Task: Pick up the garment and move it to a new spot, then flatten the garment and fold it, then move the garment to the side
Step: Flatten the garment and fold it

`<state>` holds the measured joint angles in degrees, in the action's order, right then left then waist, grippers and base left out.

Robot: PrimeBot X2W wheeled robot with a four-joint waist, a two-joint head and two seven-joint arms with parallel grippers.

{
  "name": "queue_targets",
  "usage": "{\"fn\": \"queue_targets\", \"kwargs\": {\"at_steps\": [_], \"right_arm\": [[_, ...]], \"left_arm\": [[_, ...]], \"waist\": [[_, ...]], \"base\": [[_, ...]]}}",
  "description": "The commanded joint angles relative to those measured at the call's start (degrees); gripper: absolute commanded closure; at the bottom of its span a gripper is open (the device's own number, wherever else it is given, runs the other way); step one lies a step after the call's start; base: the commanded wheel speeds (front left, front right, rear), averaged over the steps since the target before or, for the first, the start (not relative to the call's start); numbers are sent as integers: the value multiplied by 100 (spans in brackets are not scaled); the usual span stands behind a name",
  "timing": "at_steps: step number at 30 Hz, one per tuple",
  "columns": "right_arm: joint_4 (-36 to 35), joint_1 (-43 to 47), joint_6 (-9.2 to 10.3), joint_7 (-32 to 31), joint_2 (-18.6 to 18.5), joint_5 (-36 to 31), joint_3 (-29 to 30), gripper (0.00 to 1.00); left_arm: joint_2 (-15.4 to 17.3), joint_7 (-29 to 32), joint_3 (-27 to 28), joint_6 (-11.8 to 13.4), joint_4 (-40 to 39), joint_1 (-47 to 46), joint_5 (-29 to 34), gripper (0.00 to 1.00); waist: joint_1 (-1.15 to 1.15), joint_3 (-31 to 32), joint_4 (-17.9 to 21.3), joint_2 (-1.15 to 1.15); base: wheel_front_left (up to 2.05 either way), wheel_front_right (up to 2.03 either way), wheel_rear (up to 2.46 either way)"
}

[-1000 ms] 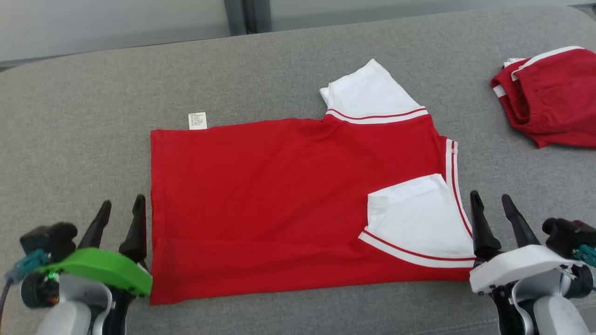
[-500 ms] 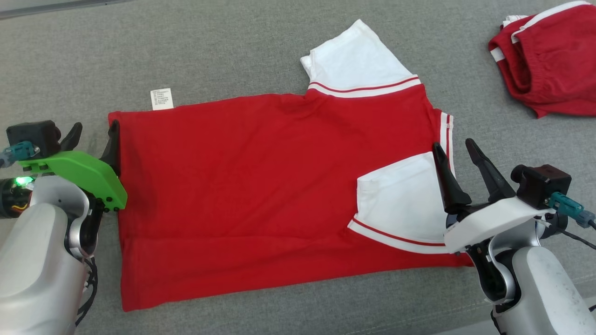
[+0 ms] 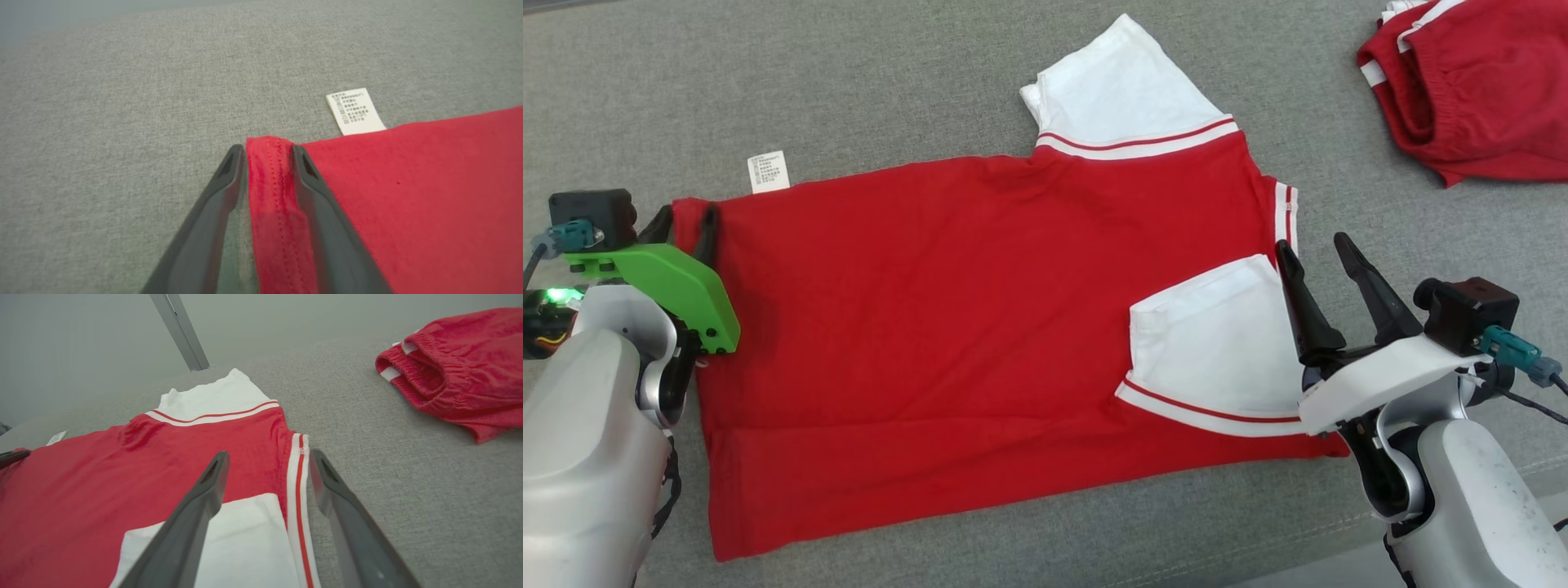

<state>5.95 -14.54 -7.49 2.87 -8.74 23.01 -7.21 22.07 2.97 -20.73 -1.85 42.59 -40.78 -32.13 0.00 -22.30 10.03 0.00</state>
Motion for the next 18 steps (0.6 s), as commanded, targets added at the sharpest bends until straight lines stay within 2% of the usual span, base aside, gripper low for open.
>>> {"fn": "queue_targets", "kwargs": {"at_steps": [1,3,5,6,8,10,18], "right_arm": [[7,-95,1,-19,-44,-1,-25,0],[4,-157,1,-50,-83,-8,-52,0],[4,-258,1,-103,-131,-35,-112,0],[11,-306,1,-126,-152,-40,-132,0],[40,-449,1,-188,-223,-63,-168,0],[92,-666,1,-251,-290,-106,-179,0],[831,-1987,0,-596,-461,-469,-182,0]], "left_arm": [[-22,-27,-23,-20,72,-109,42,51],[-44,-48,-52,-46,163,-156,43,55],[-83,-59,-87,-65,265,-209,54,53],[-101,-72,-100,-72,307,-233,58,55],[-146,-115,-121,-90,379,-288,59,71],[-186,-253,-122,-113,411,-361,58,100],[-581,-963,-209,-252,297,-494,10,100]], "waist": [[0,-4,0,0],[0,-12,-6,0],[0,-27,-18,0],[0,-33,-24,0],[0,-59,-46,0],[0,-91,-99,0],[0,-184,-721,0]], "base": [[0,0,0],[0,0,0],[0,0,0],[0,0,0],[0,0,0],[0,0,0],[0,0,0]]}}
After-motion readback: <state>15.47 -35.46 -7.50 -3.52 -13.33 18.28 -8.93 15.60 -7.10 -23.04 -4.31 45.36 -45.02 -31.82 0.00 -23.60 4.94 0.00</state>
